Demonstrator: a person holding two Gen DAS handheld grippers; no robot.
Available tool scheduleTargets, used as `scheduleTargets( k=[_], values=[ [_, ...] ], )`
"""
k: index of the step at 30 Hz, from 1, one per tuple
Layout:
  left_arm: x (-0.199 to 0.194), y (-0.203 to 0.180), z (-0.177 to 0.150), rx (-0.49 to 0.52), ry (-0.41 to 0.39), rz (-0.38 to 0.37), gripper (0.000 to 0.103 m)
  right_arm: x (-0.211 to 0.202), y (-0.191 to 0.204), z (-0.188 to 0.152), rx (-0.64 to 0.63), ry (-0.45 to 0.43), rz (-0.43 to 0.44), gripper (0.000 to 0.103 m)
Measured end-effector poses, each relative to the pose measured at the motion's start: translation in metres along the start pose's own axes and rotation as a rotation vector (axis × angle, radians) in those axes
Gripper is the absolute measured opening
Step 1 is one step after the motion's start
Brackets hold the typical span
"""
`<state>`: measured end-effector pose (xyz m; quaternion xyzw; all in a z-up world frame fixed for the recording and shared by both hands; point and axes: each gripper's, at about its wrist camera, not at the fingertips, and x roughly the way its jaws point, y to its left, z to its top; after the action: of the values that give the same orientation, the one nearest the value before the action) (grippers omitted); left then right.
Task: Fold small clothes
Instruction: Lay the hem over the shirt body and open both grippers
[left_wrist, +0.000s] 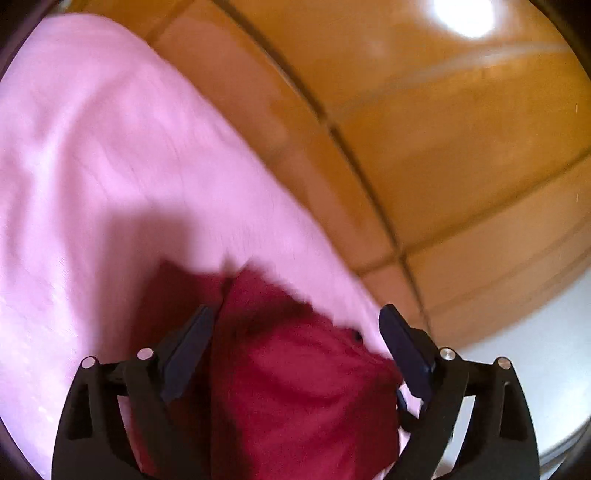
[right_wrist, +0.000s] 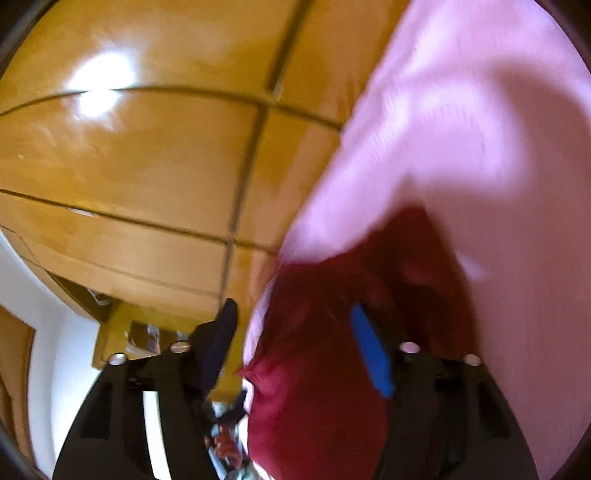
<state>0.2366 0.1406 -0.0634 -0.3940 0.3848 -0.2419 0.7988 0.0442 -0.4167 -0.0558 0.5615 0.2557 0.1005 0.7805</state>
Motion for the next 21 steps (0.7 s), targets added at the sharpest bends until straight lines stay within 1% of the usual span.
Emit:
scheduleTargets(
  k=[1,2,4,5,6,8,10,11,13,15,16,18,20,21],
  values=[
    [-0.003,0.0,0.002,-0.004,-0.011,0.008,0.09,-0.006,0.004,0.003,-0.023,-0.032,-0.021,0.065],
    [-0.005,-0.001,0.002,0.003,-0.015,0.022,0.09,-0.009,0.009,0.006,-0.051,-0.044,-0.052,0.065],
    [-0.005,-0.01,-0.003,0.07,-0.013,0.085,0.09,-0.008,0.025,0.006,-0.13,-0.03,-0.115,0.065],
    [-0.002,-0.016,-0.008,0.115,-0.001,0.111,0.09,-0.005,0.035,0.003,-0.196,-0.017,-0.168,0.065],
    [0.002,-0.02,-0.012,0.146,0.012,0.129,0.091,0.0,0.049,-0.003,-0.291,-0.004,-0.249,0.065],
    [0.017,-0.029,-0.022,0.214,0.051,0.192,0.091,0.012,0.065,-0.013,-0.424,0.016,-0.344,0.065],
    [0.024,-0.029,-0.027,0.232,0.062,0.233,0.091,0.024,0.073,-0.022,-0.499,0.037,-0.394,0.065],
    [0.03,-0.028,-0.031,0.23,0.077,0.247,0.091,0.029,0.072,-0.023,-0.515,0.045,-0.412,0.065],
    [0.036,-0.027,-0.034,0.233,0.096,0.298,0.09,0.037,0.069,-0.027,-0.542,0.048,-0.477,0.065],
    [0.032,-0.025,-0.043,0.237,0.092,0.349,0.089,0.04,0.065,-0.027,-0.558,0.045,-0.523,0.065],
    [0.027,-0.022,-0.048,0.228,0.096,0.347,0.088,0.039,0.061,-0.03,-0.567,0.048,-0.551,0.065],
    [0.015,-0.015,-0.059,0.21,0.101,0.326,0.085,0.04,0.053,-0.033,-0.569,0.057,-0.572,0.064],
    [-0.001,-0.01,-0.07,0.21,0.108,0.317,0.08,0.03,0.047,-0.041,-0.557,0.063,-0.556,0.061],
    [-0.01,-0.009,-0.076,0.218,0.108,0.308,0.074,0.022,0.043,-0.045,-0.541,0.069,-0.542,0.06]
  ],
)
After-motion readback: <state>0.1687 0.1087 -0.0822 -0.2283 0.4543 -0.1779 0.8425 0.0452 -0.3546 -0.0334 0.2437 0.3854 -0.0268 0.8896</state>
